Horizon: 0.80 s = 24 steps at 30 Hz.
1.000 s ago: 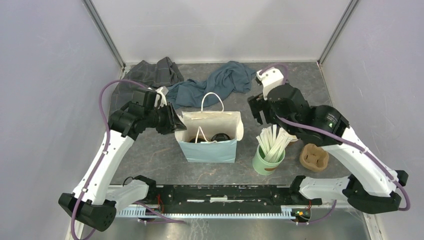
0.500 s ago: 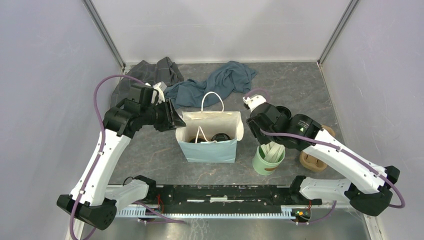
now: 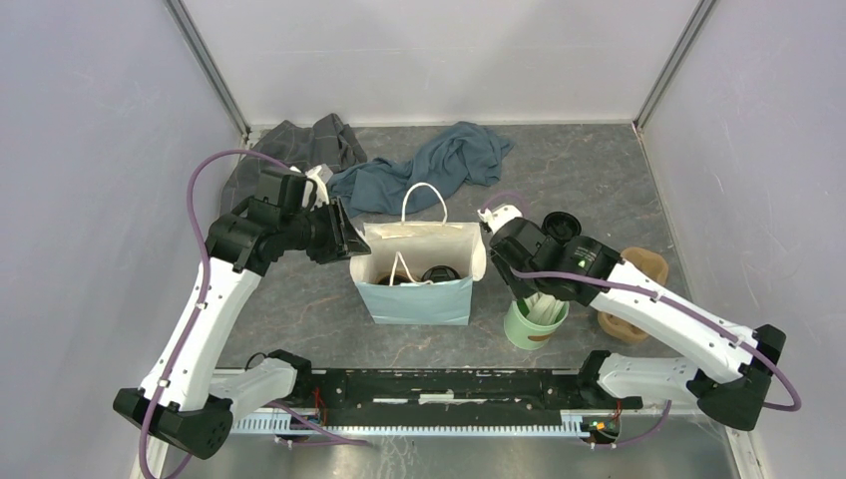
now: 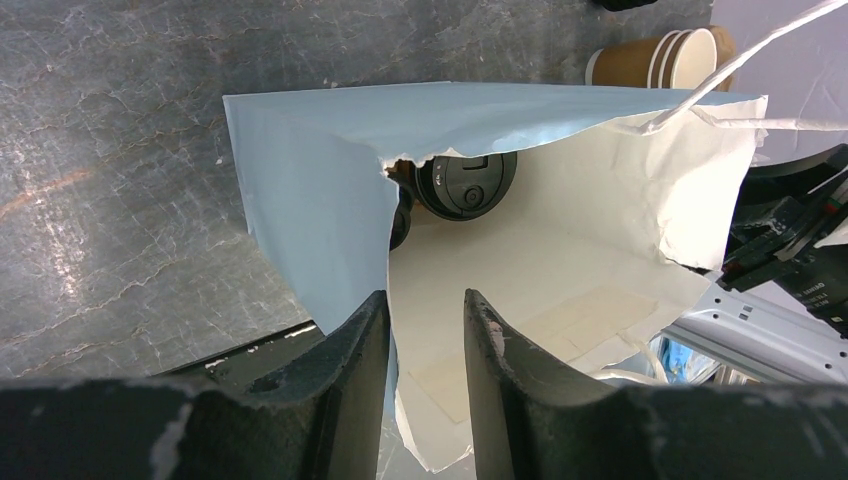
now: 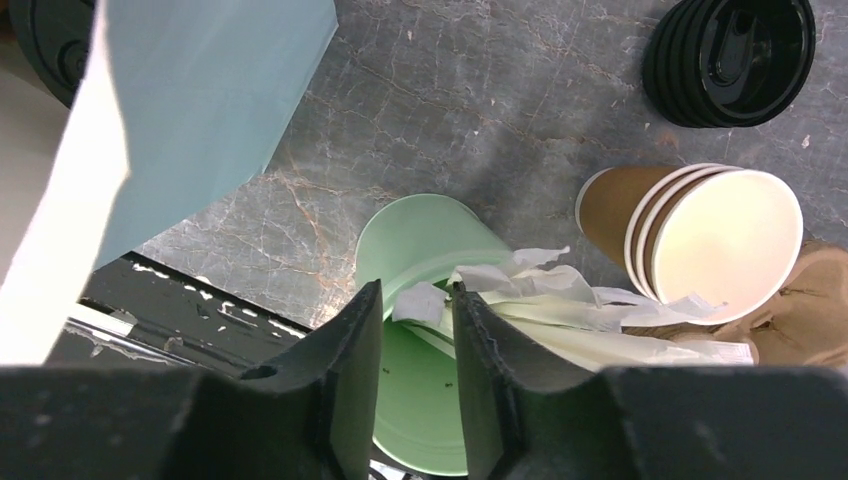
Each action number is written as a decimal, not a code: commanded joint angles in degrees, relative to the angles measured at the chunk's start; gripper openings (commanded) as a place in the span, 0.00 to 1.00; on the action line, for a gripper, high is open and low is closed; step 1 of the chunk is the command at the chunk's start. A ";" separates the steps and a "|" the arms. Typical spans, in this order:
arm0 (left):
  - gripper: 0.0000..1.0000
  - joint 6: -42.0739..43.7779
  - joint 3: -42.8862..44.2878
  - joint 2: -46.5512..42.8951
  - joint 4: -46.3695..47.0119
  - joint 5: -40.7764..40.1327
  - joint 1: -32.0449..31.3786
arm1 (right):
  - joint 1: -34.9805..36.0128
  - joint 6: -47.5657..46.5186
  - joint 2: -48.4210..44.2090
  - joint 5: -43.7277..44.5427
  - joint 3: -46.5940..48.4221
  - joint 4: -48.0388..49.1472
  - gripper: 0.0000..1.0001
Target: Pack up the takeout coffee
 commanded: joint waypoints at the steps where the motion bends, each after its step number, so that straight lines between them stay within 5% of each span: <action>1: 0.40 1.84 2.28 0.14 0.58 0.15 0.00 | -0.06 1.10 0.00 1.68 -1.11 2.38 0.34; 14: 0.40 2.45 1.45 0.37 0.73 0.48 0.02 | -0.03 4.30 -3.72 2.22 5.42 -2.86 0.00; 24: 0.40 2.39 0.94 0.00 0.78 0.60 -0.03 | -0.04 -5.54 -7.65 0.67 21.08 -5.87 0.00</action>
